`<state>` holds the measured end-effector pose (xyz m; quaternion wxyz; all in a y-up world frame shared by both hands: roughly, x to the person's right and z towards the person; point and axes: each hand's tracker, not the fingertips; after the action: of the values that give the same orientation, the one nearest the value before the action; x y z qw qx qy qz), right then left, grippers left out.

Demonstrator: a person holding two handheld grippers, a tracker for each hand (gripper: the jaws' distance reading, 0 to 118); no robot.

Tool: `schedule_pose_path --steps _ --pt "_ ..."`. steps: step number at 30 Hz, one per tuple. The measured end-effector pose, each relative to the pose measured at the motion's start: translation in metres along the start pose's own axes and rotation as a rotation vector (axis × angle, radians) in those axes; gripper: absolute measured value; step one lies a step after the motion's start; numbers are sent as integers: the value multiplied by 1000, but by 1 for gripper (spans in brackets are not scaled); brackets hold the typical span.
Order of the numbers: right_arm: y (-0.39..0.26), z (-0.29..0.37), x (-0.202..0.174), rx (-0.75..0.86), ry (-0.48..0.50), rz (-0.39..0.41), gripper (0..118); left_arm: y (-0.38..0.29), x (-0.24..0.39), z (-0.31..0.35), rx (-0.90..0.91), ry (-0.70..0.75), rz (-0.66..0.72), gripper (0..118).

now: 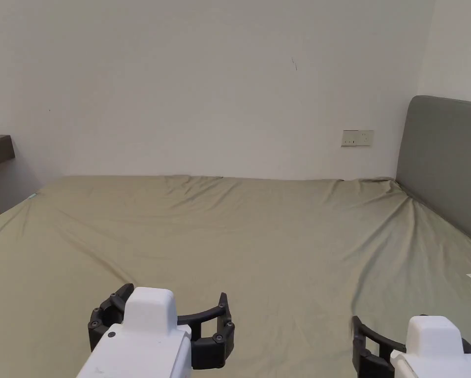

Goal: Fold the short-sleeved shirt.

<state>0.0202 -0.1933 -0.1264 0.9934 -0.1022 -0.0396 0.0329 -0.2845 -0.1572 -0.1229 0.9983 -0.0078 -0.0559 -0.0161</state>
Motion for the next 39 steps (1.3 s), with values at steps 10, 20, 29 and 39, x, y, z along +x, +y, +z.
schedule_pose_path --steps 10,20,29,39 --pt "-12 -13 -10 39 -9 94 118 -17 -12 -12 78 93 -12 118" --pt "-44 -50 -20 62 33 124 118 -73 -32 -38 20 192 -22 118" --pt "-49 -52 -26 87 84 104 118 -88 -35 -49 -4 171 -7 118" --pt "-50 -59 -22 51 108 35 118 -95 -26 -47 -10 145 -36 118"
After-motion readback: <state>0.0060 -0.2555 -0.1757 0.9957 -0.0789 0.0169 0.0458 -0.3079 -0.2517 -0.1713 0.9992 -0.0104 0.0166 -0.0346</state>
